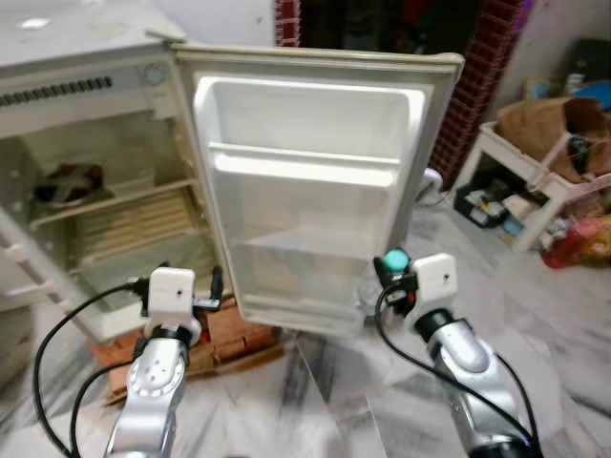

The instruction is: Restocking fridge

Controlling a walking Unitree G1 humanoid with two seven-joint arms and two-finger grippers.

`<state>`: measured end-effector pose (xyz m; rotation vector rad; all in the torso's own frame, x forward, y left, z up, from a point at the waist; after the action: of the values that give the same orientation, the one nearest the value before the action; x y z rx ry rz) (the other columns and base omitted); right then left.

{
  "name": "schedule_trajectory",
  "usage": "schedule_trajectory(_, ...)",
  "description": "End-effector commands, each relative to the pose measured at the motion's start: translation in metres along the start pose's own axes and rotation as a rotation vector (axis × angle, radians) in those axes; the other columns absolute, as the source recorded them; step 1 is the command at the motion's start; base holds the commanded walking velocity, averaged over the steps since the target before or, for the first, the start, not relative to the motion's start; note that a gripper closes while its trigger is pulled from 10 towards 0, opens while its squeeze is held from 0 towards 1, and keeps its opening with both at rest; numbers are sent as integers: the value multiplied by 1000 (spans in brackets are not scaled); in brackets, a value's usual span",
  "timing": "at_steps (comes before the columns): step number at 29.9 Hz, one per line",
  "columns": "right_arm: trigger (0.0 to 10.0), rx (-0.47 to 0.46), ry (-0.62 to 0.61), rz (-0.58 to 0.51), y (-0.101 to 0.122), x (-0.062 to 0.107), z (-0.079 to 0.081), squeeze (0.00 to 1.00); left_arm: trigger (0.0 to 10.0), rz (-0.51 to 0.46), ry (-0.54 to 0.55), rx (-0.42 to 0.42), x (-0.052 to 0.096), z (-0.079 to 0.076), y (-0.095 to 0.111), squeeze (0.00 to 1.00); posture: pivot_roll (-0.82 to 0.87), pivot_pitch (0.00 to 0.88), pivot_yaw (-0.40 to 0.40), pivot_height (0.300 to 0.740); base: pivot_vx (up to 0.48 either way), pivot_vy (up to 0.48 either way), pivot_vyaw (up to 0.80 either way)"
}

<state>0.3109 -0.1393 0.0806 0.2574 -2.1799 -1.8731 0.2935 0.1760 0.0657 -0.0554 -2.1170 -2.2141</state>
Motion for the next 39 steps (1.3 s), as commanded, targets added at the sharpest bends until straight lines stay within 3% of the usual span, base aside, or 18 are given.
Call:
schedule_trajectory(1,10000,18,-31,-35,9,-1,-12,0,10000,2,-9,-2,0,-4,0,0,15,0,-6,740,0,-428,0)
schedule_trajectory(16,10000,34,-13,-44,10,1,-10,0,10000,9,19,0,12,1,-6,0,13,0,-8,740,0,-91,0)
schedule_trajectory(24,10000,47,11,-56,12,1,-5,0,10000,21,40,-1,13,5,-8,0,12,0,-8,740,0,0,763)
schedule_trajectory(33,10000,56,-9,-54,12,1,-13,0,10000,33,41,11,13,7,-10,0,5,4,-3,740,0,0,0)
schedule_trajectory(39,10000,72,24,-65,13,2,-7,0,10000,34,34,15,13,5,-10,0,6,4,0,740,0,0,500)
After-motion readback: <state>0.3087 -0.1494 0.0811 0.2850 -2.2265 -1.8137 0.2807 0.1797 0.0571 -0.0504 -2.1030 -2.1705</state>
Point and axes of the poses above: a point about 5 cm out from each wrist's last joint towards the gripper, its own x axis pointing back from the gripper into the wrist, its own y axis along the axis of the wrist's last joint, z = x × y, the point moved 4 cm from there along -x, pointing out of the wrist towards the gripper, and after that the axes turned 5 degrees about x, right-handed, at the moved point
